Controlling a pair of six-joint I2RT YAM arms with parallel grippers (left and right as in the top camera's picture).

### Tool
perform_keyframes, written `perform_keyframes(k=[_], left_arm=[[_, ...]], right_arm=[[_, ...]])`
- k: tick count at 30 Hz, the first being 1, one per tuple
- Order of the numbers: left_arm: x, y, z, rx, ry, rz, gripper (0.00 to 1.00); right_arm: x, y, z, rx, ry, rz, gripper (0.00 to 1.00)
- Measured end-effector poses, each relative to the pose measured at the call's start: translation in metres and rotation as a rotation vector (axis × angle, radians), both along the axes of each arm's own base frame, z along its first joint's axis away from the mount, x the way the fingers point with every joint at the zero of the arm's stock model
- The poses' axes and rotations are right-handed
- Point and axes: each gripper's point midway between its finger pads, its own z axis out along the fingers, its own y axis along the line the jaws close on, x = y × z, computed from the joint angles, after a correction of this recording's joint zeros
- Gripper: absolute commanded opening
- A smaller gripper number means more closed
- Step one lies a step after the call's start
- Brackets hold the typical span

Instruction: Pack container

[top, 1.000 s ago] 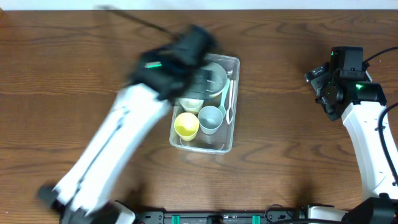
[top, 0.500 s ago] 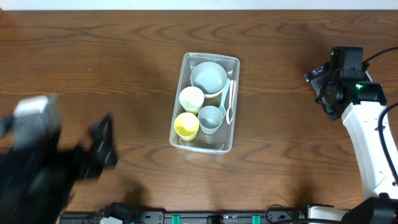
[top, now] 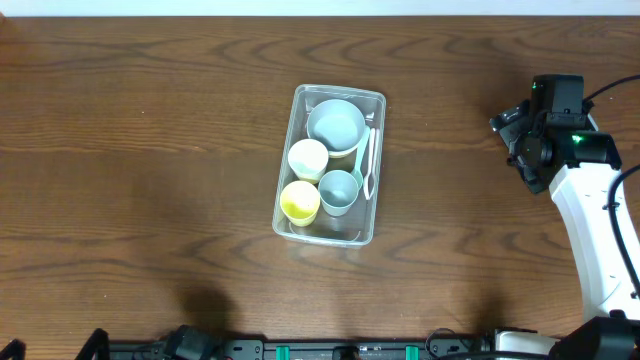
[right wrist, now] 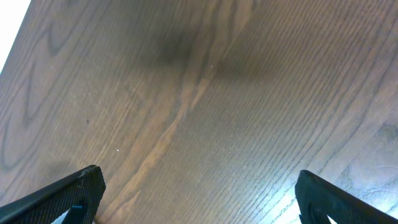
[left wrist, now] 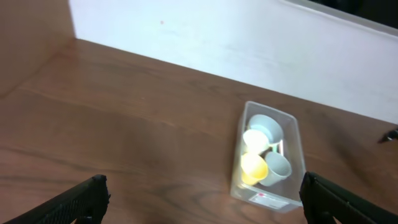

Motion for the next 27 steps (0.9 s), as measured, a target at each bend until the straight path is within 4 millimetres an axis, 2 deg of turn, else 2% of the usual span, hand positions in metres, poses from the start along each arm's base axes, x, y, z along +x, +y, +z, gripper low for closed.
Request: perform_keyframes(k=[5,7,13,18,21,23,27], left_arm=[[0.016,0.005,-0.017,0.051,0.063,0.067,0.98],[0.032,0.003,-0.015,0.048,0.033,0.106,0.98],[0.082,-0.005,-0.015,0.016,-0.158,0.180,0.98],[0.125,-0.028,-0.025,0.034,-0.373,0.094,0.98],[0.151,-0.047,-0.039,0.070,-0.461,0.004,0.98],[0.169,-0.061,-0.061,0.099,-0.475,-0.064,0.98],[0.191,-0.078,-0.109,0.132,-0.442,-0.147,0.98]], right_arm=[[0.000,0.000,0.000,0.000,-0.001,0.000,0.99],[0.000,0.000,0.000,0.000,0.000,0.000,0.99],[0.000,0.000,0.000,0.000,0.002,0.000,0.99],[0.000,0.000,0.000,0.000,0.000,0.000,0.99],[0.000,0.000,0.000,0.000,0.000,0.000,0.99],[0.000,0.000,0.000,0.000,0.001,0.000,0.99],[0.000,0.000,0.000,0.000,0.001,0.000,0.99]])
